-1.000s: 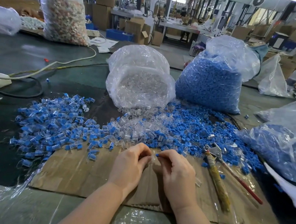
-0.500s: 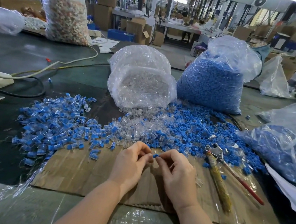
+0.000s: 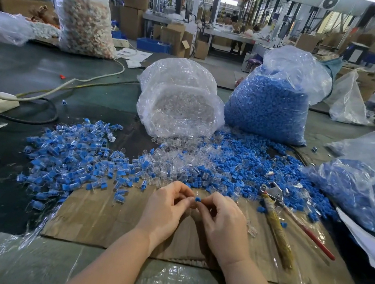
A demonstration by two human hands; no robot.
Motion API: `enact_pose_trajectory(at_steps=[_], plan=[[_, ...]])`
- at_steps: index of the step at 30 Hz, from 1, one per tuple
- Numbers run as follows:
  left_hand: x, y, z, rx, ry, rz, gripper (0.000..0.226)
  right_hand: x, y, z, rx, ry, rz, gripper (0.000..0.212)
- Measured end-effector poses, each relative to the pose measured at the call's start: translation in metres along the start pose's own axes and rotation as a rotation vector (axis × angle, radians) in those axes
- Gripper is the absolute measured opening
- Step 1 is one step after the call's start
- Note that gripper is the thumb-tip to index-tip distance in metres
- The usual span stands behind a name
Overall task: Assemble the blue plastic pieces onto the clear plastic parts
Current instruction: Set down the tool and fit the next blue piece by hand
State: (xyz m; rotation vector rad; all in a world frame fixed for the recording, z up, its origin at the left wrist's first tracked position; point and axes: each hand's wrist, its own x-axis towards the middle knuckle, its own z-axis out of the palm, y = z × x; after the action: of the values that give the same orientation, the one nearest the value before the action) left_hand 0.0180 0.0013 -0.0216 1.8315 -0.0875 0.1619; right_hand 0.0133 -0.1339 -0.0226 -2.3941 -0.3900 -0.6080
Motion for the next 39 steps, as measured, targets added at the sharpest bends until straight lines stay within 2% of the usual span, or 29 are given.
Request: enact_pose_trajectory(at_steps=[4,8,12,39], plan=[[0.0001,0.0003,0.0000,0.066,0.021,0.024,0.020,0.0001,-0.0014,-0.0027,0.046,0.017,-0.027,0.009],[0.0002,0.0013,-0.0005,0.074,0.010,0.033,0.021,0.0006,-0.0030,-0.0064,0.132,-0.006,-0.072,0.025],[0.0000,0.0005,-0.0012,0.089,0.011,0.034,0.022,0.0016,-0.0060,-0.0089,0.192,-0.033,-0.083,0.028],[-0.0018,0.0063,-0.0016,0.023,0.001,-0.018,0.016,0.0023,-0.0021,-0.0063,0.105,0.036,-0.123,0.021]])
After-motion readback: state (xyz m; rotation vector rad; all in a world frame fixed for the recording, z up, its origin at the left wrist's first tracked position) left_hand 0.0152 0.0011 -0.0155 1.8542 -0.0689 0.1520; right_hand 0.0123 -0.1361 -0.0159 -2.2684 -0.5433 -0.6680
